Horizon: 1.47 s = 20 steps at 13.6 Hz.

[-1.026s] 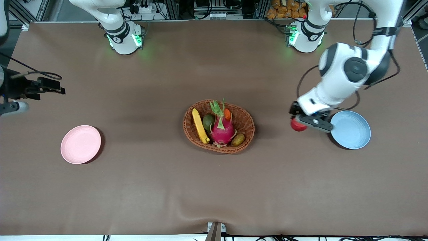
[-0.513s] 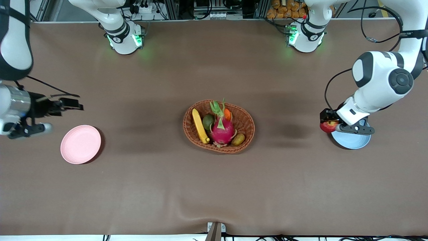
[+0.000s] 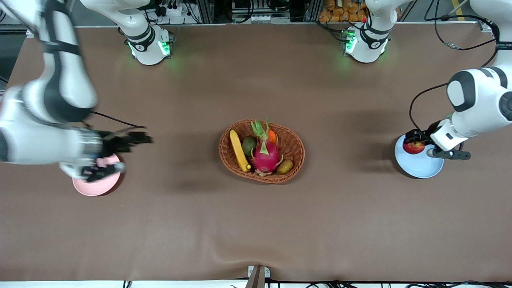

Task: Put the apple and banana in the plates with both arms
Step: 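Lower the apple onto the blue plate while the right gripper reaches the banana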

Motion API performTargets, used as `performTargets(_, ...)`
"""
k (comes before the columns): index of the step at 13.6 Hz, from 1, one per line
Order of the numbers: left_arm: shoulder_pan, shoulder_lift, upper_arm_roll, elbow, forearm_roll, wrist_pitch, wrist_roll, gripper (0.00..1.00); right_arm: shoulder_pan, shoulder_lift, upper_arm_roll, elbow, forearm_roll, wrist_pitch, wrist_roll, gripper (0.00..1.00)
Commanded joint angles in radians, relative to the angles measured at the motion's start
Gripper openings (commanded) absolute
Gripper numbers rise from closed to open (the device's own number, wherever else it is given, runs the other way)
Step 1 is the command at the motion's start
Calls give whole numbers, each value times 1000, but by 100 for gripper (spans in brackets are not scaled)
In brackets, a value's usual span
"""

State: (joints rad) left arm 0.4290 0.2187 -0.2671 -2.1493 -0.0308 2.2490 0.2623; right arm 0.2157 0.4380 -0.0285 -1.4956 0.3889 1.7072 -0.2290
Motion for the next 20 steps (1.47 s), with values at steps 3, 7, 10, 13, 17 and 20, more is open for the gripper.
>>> performTargets(3, 66, 85, -12, 9, -14, 58, 49, 26, 206, 88, -11, 24, 30, 248, 2, 100)
performTargets(7, 114, 136, -12, 9, -11, 93, 101, 32, 312, 140, -14, 20, 15, 414, -6, 100)
performTargets(10, 123, 157, -12, 12, -6, 116, 116, 38, 352, 197, -16, 14, -66, 534, -1, 100)
performTargets(13, 125, 166, -7, 14, -3, 130, 132, 44, 376, 254, -16, 14, -137, 621, 103, 100)
performTargets(17, 157, 175, -4, 26, -1, 143, 191, 59, 410, 264, -16, 12, -154, 673, 166, 80)
performTargets(20, 171, 189, -6, 28, 0, 143, 216, 100, 421, 274, -16, 12, -157, 698, 203, 72)
